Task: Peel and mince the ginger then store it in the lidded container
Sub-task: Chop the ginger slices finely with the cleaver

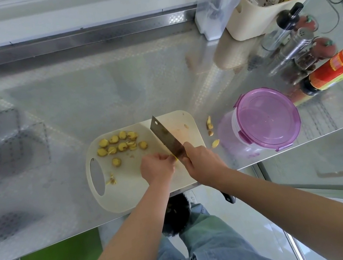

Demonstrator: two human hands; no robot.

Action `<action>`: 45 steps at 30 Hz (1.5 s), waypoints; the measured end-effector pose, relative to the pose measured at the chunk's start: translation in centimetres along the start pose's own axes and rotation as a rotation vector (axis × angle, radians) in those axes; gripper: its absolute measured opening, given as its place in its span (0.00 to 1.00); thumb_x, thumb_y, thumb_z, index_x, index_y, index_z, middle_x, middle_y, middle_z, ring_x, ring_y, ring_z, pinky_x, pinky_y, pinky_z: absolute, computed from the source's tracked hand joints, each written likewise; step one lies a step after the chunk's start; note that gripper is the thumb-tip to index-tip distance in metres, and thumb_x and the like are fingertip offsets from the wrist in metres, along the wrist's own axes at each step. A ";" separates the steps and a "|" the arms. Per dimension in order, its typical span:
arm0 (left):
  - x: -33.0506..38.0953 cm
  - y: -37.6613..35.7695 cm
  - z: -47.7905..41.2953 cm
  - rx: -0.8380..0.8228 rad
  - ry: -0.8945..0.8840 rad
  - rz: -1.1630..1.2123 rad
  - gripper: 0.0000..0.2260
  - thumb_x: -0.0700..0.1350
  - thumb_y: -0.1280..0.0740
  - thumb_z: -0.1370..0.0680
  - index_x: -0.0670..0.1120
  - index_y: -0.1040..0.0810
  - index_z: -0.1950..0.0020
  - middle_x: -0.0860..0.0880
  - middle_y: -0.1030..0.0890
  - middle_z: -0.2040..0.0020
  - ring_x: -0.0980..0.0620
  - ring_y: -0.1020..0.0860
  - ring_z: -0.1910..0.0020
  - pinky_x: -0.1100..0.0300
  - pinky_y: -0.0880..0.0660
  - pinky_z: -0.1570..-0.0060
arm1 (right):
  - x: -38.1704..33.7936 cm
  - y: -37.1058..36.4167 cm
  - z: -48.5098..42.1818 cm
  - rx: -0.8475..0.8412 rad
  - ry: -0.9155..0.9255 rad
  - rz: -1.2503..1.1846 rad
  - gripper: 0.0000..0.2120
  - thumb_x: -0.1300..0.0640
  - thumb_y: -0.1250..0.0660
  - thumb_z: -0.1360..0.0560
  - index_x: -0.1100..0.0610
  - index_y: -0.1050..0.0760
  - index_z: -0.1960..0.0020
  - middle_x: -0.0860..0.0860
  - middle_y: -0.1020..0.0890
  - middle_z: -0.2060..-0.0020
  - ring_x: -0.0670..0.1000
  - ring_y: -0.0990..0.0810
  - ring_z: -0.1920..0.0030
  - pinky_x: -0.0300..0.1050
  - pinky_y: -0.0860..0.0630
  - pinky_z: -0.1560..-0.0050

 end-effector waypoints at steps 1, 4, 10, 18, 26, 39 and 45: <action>0.1 0.0 0.0 -0.003 -0.004 -0.005 0.11 0.42 0.23 0.37 0.44 0.23 0.75 0.44 0.19 0.72 0.37 0.18 0.66 0.41 0.20 0.61 | -0.1 -0.1 -0.1 0.001 0.000 0.011 0.04 0.55 0.46 0.18 0.55 0.40 0.50 0.54 0.28 0.64 0.56 0.29 0.65 0.47 0.35 0.66; 0.4 0.2 0.2 -0.004 -0.013 -0.035 0.09 0.42 0.24 0.36 0.44 0.22 0.73 0.43 0.18 0.71 0.38 0.18 0.66 0.42 0.20 0.60 | -0.2 -0.7 -0.2 -0.005 -0.014 0.046 0.03 0.57 0.47 0.19 0.57 0.38 0.47 0.54 0.28 0.63 0.58 0.27 0.64 0.48 0.34 0.65; 0.5 0.3 0.6 0.001 -0.016 -0.061 0.10 0.42 0.25 0.34 0.45 0.22 0.74 0.44 0.18 0.71 0.41 0.17 0.66 0.45 0.19 0.59 | -0.5 -1.3 -0.1 0.043 -0.034 0.036 0.05 0.56 0.48 0.18 0.57 0.38 0.45 0.55 0.26 0.63 0.59 0.24 0.63 0.53 0.26 0.63; 0.1 0.1 0.4 -0.016 0.036 0.019 0.08 0.45 0.28 0.36 0.46 0.23 0.74 0.40 0.18 0.67 0.37 0.18 0.62 0.53 0.21 0.61 | -0.3 0.1 -0.3 0.091 -0.020 -0.027 0.05 0.56 0.47 0.19 0.58 0.37 0.46 0.55 0.26 0.64 0.58 0.28 0.65 0.48 0.32 0.66; 0.3 -0.1 0.8 0.040 0.003 -0.040 0.09 0.45 0.26 0.35 0.47 0.21 0.74 0.45 0.18 0.70 0.42 0.17 0.64 0.48 0.18 0.58 | -0.8 0.6 0.6 0.029 -0.025 -0.009 0.04 0.56 0.46 0.19 0.56 0.39 0.49 0.54 0.28 0.63 0.58 0.28 0.64 0.48 0.33 0.65; 0.5 -0.1 0.8 0.054 -0.032 -0.141 0.10 0.52 0.26 0.31 0.46 0.16 0.63 0.49 0.16 0.66 0.49 0.18 0.63 0.60 0.25 0.61 | -1.1 -0.8 0.6 0.008 -0.066 0.068 0.03 0.60 0.47 0.19 0.56 0.39 0.45 0.54 0.25 0.64 0.56 0.26 0.65 0.48 0.32 0.67; 0.6 0.1 1.0 0.039 -0.028 -0.174 0.07 0.48 0.29 0.30 0.45 0.15 0.64 0.48 0.16 0.66 0.48 0.18 0.63 0.62 0.28 0.65 | -1.5 -1.1 -0.2 0.015 -0.069 0.074 0.04 0.61 0.47 0.19 0.57 0.38 0.45 0.54 0.25 0.63 0.58 0.27 0.65 0.49 0.32 0.65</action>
Point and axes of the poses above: each hand's wrist, its own z-axis away from the middle knuckle, its own y-axis out of the back of the hand, x = y × z, the point moved 1 cm from there along -z, towards the middle knuckle
